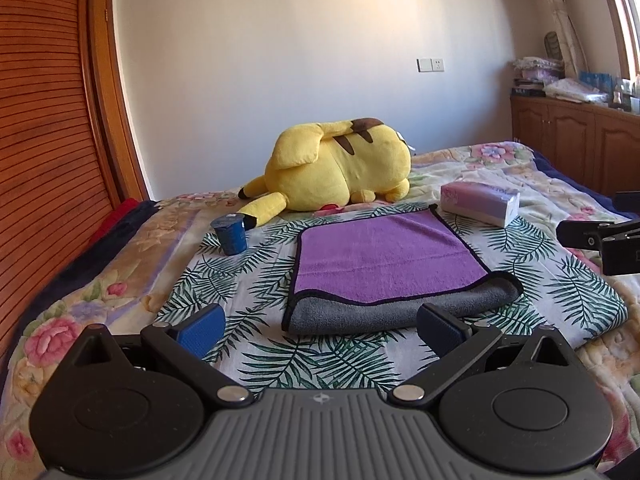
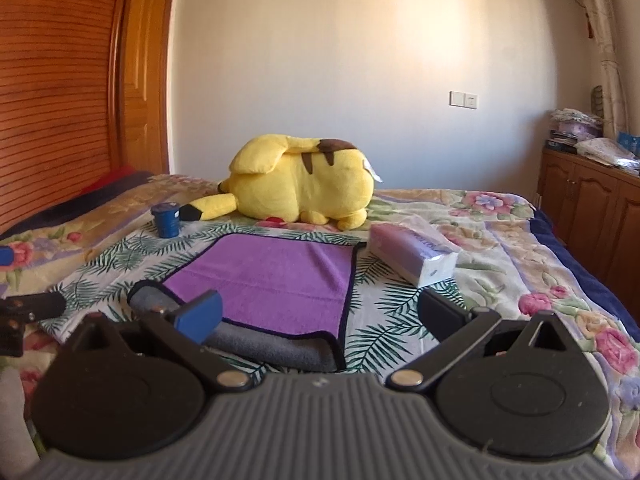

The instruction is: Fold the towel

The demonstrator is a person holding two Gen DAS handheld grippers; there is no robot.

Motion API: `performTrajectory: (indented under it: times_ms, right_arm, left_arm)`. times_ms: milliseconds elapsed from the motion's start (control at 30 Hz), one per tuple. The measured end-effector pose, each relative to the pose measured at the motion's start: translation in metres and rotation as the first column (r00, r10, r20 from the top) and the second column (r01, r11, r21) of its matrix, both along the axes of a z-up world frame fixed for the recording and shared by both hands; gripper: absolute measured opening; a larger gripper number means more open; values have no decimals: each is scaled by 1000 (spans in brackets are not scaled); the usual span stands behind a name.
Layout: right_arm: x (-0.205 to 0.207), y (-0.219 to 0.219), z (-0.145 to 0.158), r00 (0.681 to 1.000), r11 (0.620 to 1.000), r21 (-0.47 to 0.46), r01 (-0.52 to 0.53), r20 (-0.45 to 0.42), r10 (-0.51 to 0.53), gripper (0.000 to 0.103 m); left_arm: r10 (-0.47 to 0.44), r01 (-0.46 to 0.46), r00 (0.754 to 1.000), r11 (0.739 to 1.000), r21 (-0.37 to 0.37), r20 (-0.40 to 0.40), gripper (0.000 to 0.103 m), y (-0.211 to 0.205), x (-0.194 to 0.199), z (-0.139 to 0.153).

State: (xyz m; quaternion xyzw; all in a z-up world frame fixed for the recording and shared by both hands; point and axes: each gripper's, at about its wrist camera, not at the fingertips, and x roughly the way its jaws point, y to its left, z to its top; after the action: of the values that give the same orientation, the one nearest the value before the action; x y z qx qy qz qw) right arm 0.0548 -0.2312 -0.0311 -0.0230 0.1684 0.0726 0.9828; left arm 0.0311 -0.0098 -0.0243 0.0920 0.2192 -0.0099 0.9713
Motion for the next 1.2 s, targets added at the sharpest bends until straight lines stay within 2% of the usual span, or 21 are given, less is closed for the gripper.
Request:
performTrajectory:
  times_ms: [567, 633, 733, 1200]
  right_arm:
    - [28, 4, -11, 993, 998, -13, -59, -100, 58, 102]
    - [32, 6, -13, 991, 997, -15, -70, -114, 68, 100]
    - [37, 8, -16, 986, 996, -18, -88, -141, 85, 91]
    - [68, 10, -31, 970, 994, -29, -106, -223, 97, 91]
  left_arm:
    - [-38, 38, 997, 999, -2, -65, 87, 2, 29, -5]
    - [-47, 47, 996, 999, -2, -71, 87, 2, 34, -6]
    - [-58, 58, 995, 998, -5, -82, 87, 3, 41, -6]
    - [-79, 76, 989, 997, -25, -128, 84, 13, 77, -13]
